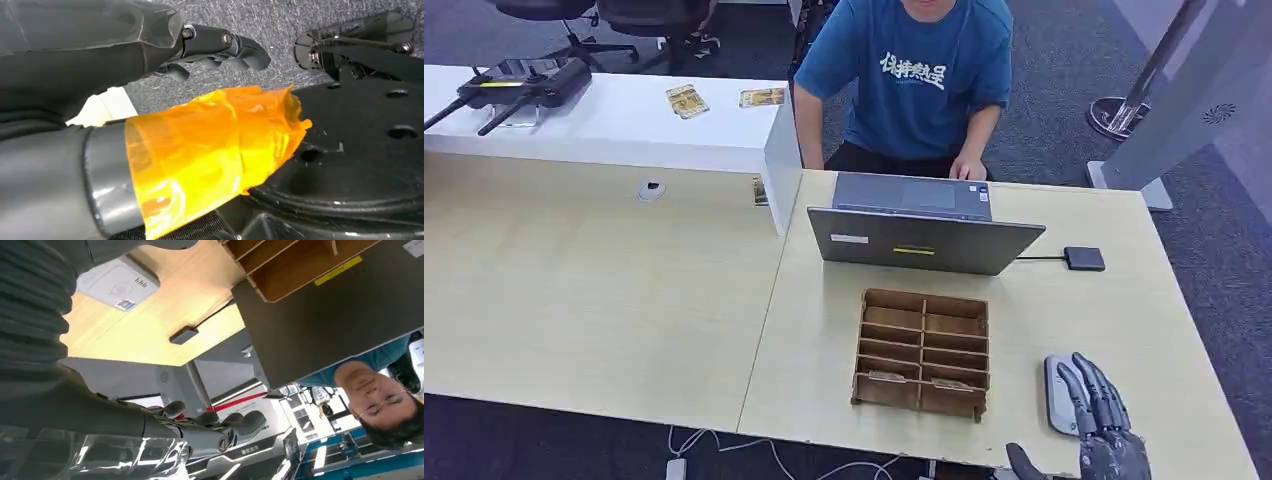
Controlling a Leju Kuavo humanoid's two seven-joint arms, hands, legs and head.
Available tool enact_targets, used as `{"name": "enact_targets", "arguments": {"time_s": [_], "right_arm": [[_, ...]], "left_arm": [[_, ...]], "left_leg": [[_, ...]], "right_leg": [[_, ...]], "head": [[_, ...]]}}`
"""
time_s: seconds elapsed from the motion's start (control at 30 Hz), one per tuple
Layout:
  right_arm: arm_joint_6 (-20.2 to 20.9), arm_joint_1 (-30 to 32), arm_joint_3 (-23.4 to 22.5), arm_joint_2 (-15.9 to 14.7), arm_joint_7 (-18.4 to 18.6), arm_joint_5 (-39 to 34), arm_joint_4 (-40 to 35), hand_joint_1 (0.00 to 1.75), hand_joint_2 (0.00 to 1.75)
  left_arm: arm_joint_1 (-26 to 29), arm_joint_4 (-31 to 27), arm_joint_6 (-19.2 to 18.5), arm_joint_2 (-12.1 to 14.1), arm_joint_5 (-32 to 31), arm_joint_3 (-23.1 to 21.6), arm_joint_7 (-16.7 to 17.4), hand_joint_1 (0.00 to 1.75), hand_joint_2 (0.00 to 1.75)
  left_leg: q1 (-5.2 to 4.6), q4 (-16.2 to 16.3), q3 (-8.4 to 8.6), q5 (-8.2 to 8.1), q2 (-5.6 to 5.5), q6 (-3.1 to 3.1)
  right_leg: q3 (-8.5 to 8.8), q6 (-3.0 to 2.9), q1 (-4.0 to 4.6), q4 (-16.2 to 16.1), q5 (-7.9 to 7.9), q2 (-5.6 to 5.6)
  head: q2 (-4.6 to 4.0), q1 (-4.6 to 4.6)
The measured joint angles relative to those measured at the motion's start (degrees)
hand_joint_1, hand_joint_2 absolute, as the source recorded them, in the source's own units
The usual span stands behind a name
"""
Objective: Pass the card to the sensor for recognition and then transmit it.
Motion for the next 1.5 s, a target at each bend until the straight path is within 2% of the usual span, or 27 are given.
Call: {"name": "enact_targets", "arguments": {"time_s": [0.37,0.6,0.9,1.23,1.5], "right_arm": [[0.4,-1.6,1.9,0.2,-0.4,-0.5,2.3,0.0,1.75],[4.6,-5.5,2.6,1.9,-3.6,-1.7,4.9,0.0,1.75],[7.5,-11.5,3.3,4.4,-6.1,-1.5,8.2,0.0,1.75],[8.6,-16.9,4.4,6.7,-6.3,-1.5,11.6,0.0,1.75],[7.3,-18.0,5.8,7.4,-3.9,3.9,13.3,0.0,1.75]], "left_arm": [[0.0,0.0,0.0,0.3,0.2,-0.7,0.0,0.0,0.0],[0.0,0.0,-0.6,0.8,0.3,-1.6,0.0,0.0,0.0],[0.0,0.0,-1.1,1.6,0.5,-2.7,0.1,0.0,0.0],[0.0,0.0,-1.2,2.2,0.5,-3.6,0.1,0.0,0.0],[0.0,0.0,-1.2,2.3,0.6,-4.0,0.2,0.0,0.0]], "left_leg": [[0.0,0.0,-0.04,0.0,-0.01,0.0],[0.0,0.0,0.0,0.02,0.02,-0.03],[0.0,0.0,-0.01,0.03,0.02,-0.03],[0.0,0.0,-0.02,0.06,-0.02,-0.04],[0.0,0.0,-0.04,0.06,-0.02,-0.04]], "right_leg": [[-0.01,0.0,0.0,0.0,0.0,0.0],[0.0,-0.01,0.0,0.0,0.01,0.02],[-0.01,-0.01,0.0,0.0,0.01,0.03],[0.0,-0.01,0.0,0.0,0.01,0.0],[-0.01,-0.01,0.0,0.0,0.01,-0.01]], "head": [[0.0,-0.02],[0.0,-0.02],[0.0,-0.02],[0.0,-0.02],[0.0,0.0]]}}
